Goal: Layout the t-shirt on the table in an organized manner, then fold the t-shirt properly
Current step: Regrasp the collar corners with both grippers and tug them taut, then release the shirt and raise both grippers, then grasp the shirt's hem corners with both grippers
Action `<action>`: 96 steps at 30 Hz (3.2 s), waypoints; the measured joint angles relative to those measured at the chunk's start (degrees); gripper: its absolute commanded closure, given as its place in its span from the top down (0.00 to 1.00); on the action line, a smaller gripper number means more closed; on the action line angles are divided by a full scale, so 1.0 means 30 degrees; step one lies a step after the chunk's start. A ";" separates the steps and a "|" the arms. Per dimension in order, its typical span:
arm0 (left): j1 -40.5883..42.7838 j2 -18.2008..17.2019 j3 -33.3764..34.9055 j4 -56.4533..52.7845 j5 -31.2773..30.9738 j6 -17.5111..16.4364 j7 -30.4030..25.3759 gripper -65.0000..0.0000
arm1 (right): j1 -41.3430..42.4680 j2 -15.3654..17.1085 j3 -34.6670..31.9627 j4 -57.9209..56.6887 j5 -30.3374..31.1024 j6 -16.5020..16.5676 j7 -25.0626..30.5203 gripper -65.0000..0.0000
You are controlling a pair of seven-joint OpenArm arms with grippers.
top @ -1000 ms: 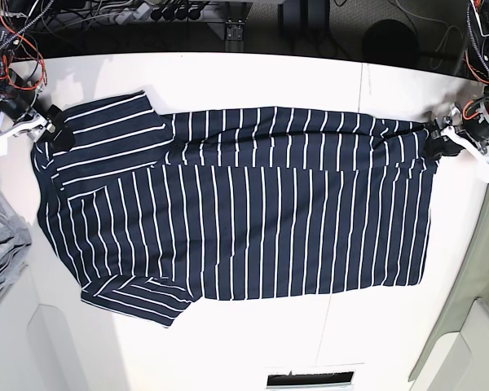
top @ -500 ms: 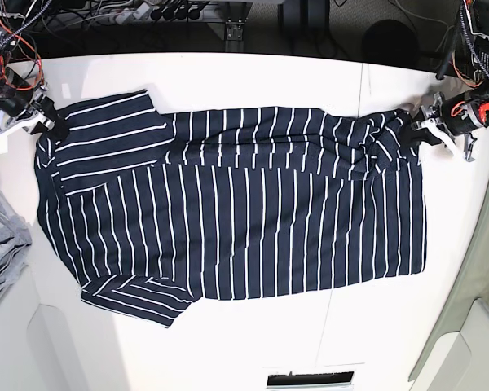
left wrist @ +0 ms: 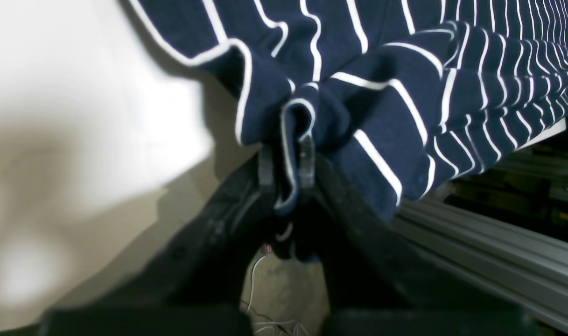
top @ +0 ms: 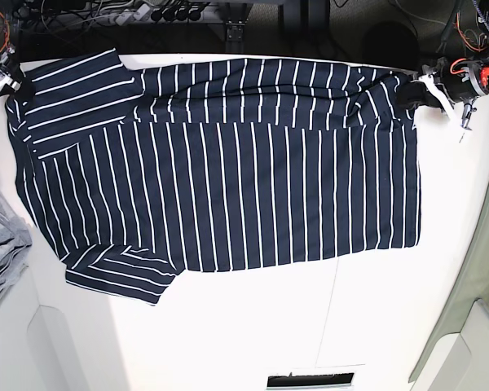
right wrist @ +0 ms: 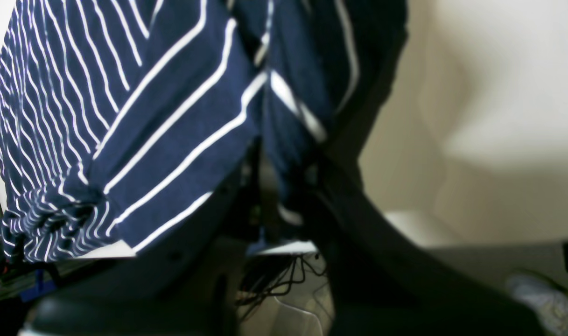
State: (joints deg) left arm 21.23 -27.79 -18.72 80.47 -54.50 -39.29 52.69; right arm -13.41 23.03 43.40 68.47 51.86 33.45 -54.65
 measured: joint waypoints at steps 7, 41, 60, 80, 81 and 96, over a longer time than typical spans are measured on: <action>-0.0051 -0.0044 0.0000 0.0036 -0.0452 0.0000 -0.0131 0.35 | 0.0182 0.0036 0.0051 0.0138 -0.0015 -0.0007 -0.0044 0.47; -0.1749 -0.1428 0.0007 0.2033 0.2994 -0.0007 -0.2557 0.53 | 1.3835 0.1472 -0.9420 -0.9755 -1.2728 -0.4262 0.8349 0.49; -1.2706 -0.1042 0.1880 -1.4214 0.4881 -0.0007 -0.7395 0.53 | 1.3267 0.2208 -0.9420 -1.1125 -1.2575 -0.3701 0.9311 0.49; -1.3529 0.0364 0.4940 -1.4870 0.6462 -0.0197 -0.9471 0.00 | 1.3413 0.0000 -0.9384 -1.0520 -1.1468 -0.1596 0.9369 0.00; -1.3486 0.0306 0.4962 -1.4608 0.6295 -0.0168 -0.8961 0.00 | 1.3304 0.0000 -0.9384 -1.0200 -1.1628 -0.1421 0.9209 0.00; -0.8743 -0.2965 0.5115 -0.3963 -0.1056 -0.0066 -0.0051 0.00 | 0.9508 0.2455 -0.9442 -0.3840 -0.8604 -0.0823 0.6156 0.00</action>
State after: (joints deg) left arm -4.99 -36.69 -3.38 68.58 -57.67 -39.48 52.53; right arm 15.11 30.39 15.07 56.95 26.04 30.98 -36.18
